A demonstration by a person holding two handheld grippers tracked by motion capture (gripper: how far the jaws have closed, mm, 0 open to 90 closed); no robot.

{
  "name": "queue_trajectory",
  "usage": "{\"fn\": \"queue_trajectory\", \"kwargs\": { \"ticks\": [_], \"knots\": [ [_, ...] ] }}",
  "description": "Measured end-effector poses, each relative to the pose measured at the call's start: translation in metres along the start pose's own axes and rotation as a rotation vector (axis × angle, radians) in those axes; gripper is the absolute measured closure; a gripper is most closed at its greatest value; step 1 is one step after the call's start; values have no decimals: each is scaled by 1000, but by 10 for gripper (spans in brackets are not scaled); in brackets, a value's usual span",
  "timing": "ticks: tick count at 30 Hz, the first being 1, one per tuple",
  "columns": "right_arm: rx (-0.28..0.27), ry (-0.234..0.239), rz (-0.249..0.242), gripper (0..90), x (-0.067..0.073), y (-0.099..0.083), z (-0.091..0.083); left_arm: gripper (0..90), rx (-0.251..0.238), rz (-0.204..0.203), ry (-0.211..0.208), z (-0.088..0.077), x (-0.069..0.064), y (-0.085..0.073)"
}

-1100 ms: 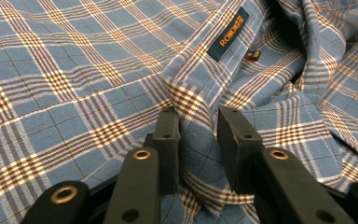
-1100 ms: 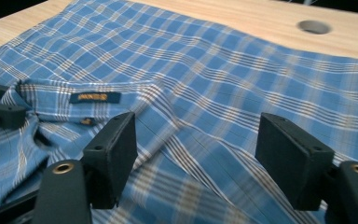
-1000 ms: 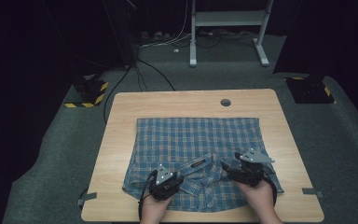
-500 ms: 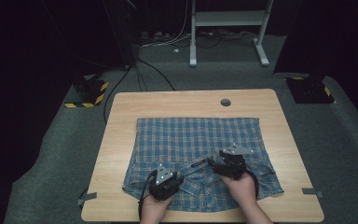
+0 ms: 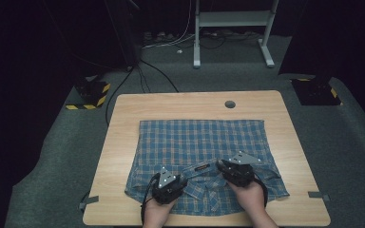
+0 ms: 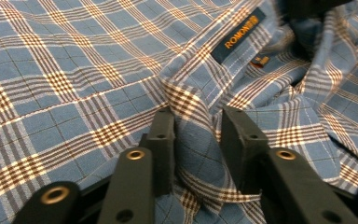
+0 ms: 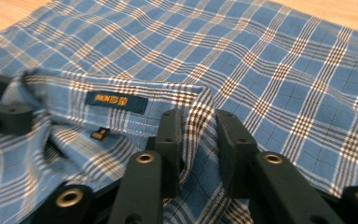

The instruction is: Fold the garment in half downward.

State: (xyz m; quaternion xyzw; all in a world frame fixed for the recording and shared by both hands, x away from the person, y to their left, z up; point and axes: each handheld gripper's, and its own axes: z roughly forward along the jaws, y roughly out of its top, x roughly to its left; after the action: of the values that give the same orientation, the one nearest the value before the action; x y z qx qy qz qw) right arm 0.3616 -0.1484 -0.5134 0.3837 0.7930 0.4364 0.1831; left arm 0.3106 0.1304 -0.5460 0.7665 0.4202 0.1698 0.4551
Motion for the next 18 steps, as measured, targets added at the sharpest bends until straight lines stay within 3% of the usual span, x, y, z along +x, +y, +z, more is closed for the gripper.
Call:
{"fn": "queue_trajectory", "kwargs": {
  "ticks": [6,11,18],
  "knots": [
    [-53,-5,-31,743,11,-12,-22,611,-25,-16,-19,-2,0,0],
    [-66,1,-32,743,18,-27,-32,551,-42,-22,-23,-6,-1,2],
    [-91,6,-46,743,23,-39,-38,469,-123,-68,-37,-22,-3,11]
  ]
}}
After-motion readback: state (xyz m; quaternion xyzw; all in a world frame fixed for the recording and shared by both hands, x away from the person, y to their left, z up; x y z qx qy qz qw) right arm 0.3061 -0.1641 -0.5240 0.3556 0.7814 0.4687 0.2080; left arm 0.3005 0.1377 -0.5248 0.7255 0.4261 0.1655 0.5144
